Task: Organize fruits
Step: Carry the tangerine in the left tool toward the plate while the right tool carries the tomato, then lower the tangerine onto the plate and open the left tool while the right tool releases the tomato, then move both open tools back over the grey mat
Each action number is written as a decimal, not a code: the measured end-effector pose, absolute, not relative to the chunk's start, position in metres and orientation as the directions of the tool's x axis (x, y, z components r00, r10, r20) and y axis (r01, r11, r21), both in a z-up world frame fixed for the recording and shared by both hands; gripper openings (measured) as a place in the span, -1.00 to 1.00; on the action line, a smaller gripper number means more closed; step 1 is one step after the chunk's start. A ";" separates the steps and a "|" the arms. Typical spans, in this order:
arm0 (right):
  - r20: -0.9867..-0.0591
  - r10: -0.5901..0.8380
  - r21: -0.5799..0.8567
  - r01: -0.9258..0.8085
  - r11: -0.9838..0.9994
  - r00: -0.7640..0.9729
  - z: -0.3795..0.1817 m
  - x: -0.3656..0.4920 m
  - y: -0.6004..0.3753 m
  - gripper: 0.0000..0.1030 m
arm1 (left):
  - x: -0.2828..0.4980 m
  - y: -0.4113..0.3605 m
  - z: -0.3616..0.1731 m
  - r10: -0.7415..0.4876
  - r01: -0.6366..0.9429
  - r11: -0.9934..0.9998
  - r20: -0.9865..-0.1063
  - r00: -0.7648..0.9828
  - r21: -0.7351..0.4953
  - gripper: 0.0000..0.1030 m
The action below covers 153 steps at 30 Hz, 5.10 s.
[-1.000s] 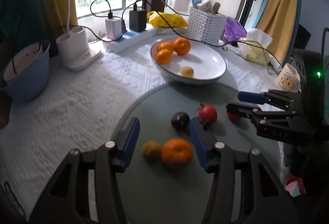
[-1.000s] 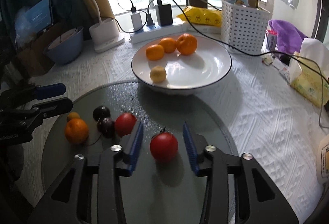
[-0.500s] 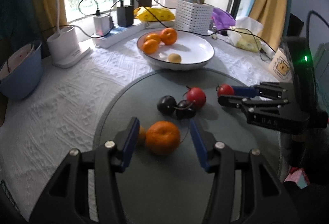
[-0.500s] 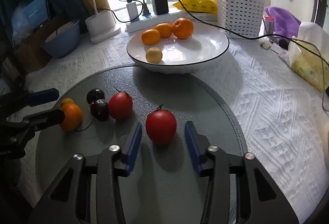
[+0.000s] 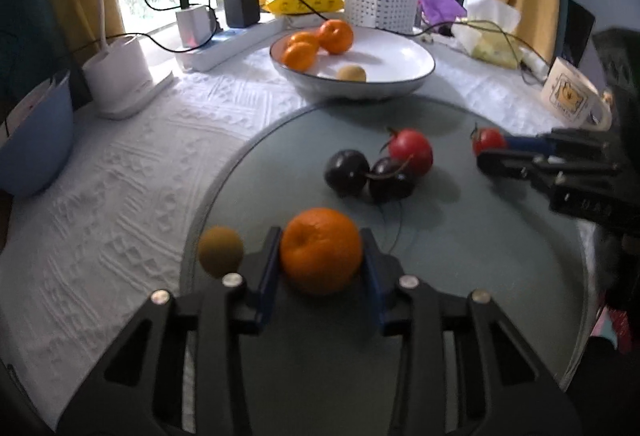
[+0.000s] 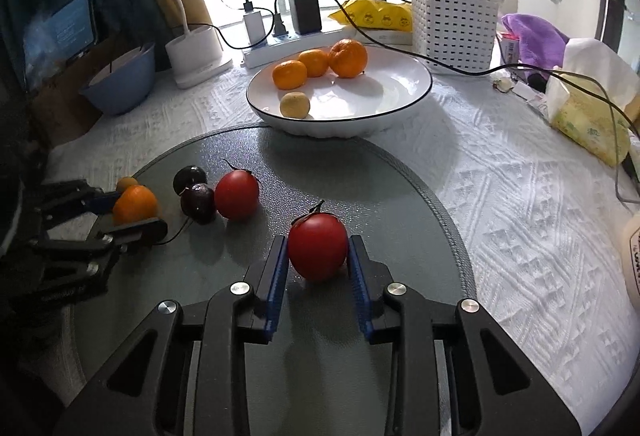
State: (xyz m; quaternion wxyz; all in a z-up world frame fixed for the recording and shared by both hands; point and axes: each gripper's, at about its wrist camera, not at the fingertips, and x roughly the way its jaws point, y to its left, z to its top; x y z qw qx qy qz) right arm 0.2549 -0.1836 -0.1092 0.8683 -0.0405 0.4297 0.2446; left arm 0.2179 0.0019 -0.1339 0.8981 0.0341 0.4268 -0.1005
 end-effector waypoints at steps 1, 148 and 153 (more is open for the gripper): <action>-0.764 0.389 0.137 -0.459 0.878 0.515 -0.108 0.254 -0.185 -0.38 | 0.216 0.002 -0.134 -0.154 0.211 0.977 -0.773 0.616 -0.026 -0.27; -0.659 0.411 0.106 -0.464 0.880 0.630 -0.053 0.322 -0.181 -0.09 | 0.250 0.019 -0.047 -0.129 0.122 0.991 -0.594 0.794 -0.052 0.27; -0.655 0.411 0.100 -0.467 0.879 0.634 -0.048 0.310 -0.174 -0.09 | 0.234 0.029 -0.046 -0.117 0.102 0.993 -0.589 0.800 -0.059 0.27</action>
